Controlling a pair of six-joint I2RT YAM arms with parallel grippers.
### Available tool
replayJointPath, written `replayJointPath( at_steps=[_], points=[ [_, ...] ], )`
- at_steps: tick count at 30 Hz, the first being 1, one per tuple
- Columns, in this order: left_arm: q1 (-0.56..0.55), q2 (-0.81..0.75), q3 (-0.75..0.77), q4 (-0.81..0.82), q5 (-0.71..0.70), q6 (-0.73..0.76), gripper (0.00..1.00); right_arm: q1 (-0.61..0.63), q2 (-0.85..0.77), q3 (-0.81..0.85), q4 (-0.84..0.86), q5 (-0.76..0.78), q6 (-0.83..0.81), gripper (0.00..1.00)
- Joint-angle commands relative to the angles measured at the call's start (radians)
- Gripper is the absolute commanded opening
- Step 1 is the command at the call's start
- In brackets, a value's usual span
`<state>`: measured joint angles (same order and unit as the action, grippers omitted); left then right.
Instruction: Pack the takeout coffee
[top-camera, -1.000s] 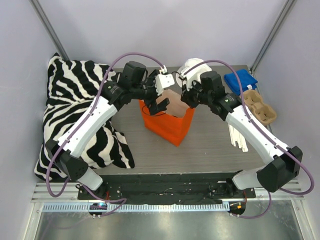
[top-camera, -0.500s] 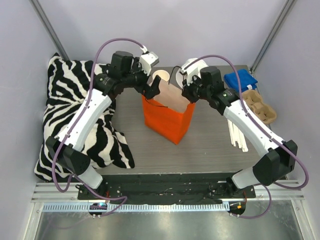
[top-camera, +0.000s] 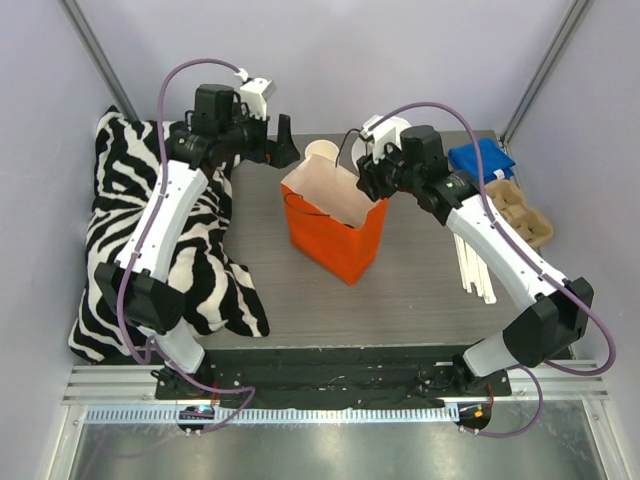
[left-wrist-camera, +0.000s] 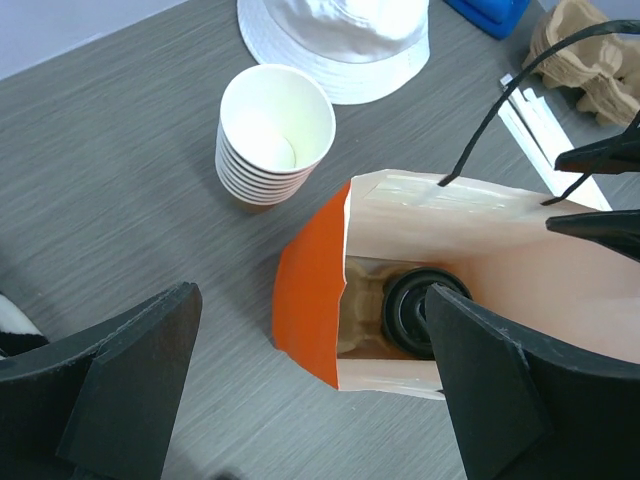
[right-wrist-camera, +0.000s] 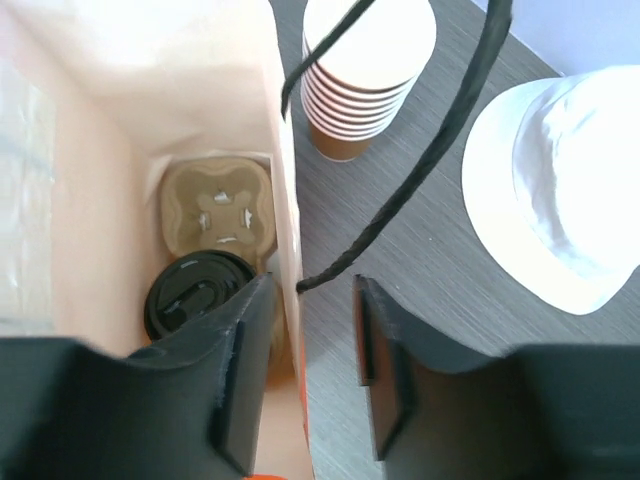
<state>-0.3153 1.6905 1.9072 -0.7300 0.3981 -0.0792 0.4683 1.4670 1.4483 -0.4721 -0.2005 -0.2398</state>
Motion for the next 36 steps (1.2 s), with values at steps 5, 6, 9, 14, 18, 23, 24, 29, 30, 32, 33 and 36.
replayJointPath(
  at_steps=[5, 6, 9, 14, 18, 23, 24, 29, 30, 32, 33, 36],
  points=[
    [0.041, 0.012, 0.035, 0.015, 0.041, -0.067, 1.00, -0.002, -0.020, 0.148, 0.017, 0.001, 0.069, 0.67],
    [0.048, 0.017, 0.035, 0.008, 0.042, -0.073, 1.00, -0.003, -0.023, 0.179, 0.013, 0.006, 0.077, 0.71],
    [0.085, 0.031, 0.039, -0.006, 0.064, -0.111, 1.00, -0.010, -0.036, 0.237, -0.016, 0.065, 0.099, 0.75],
    [0.156, 0.038, 0.024, -0.020, 0.093, -0.156, 1.00, -0.106, -0.040, 0.313, -0.178, 0.139, 0.154, 0.75],
    [0.193, 0.012, -0.017, -0.006, 0.097, -0.160, 1.00, -0.297, -0.051, 0.328, -0.331, 0.131, 0.172, 0.74],
    [0.219, -0.037, -0.140, 0.059, 0.102, -0.191, 1.00, -0.498, -0.057, 0.218, -0.512, 0.107, 0.062, 0.65],
    [0.220, -0.044, -0.160, 0.070, 0.117, -0.194, 1.00, -0.523, -0.050, 0.195, -0.529, 0.111, 0.039, 0.60],
    [0.222, -0.078, -0.238, 0.080, 0.157, -0.211, 1.00, -0.608, -0.027, 0.031, -0.519, 0.183, -0.062, 0.52],
    [0.222, -0.083, -0.244, 0.078, 0.157, -0.205, 1.00, -0.623, -0.020, 0.006, -0.502, 0.188, -0.072, 0.50],
    [0.222, -0.098, -0.261, 0.075, 0.153, -0.197, 1.00, -0.663, -0.011, -0.061, -0.459, 0.193, -0.098, 0.47],
    [0.223, -0.103, -0.267, 0.072, 0.151, -0.195, 1.00, -0.674, -0.007, -0.083, -0.441, 0.196, -0.101, 0.46],
    [0.223, -0.117, -0.295, 0.073, 0.148, -0.188, 1.00, -0.700, 0.015, -0.144, -0.370, 0.229, -0.112, 0.35]
  ],
)
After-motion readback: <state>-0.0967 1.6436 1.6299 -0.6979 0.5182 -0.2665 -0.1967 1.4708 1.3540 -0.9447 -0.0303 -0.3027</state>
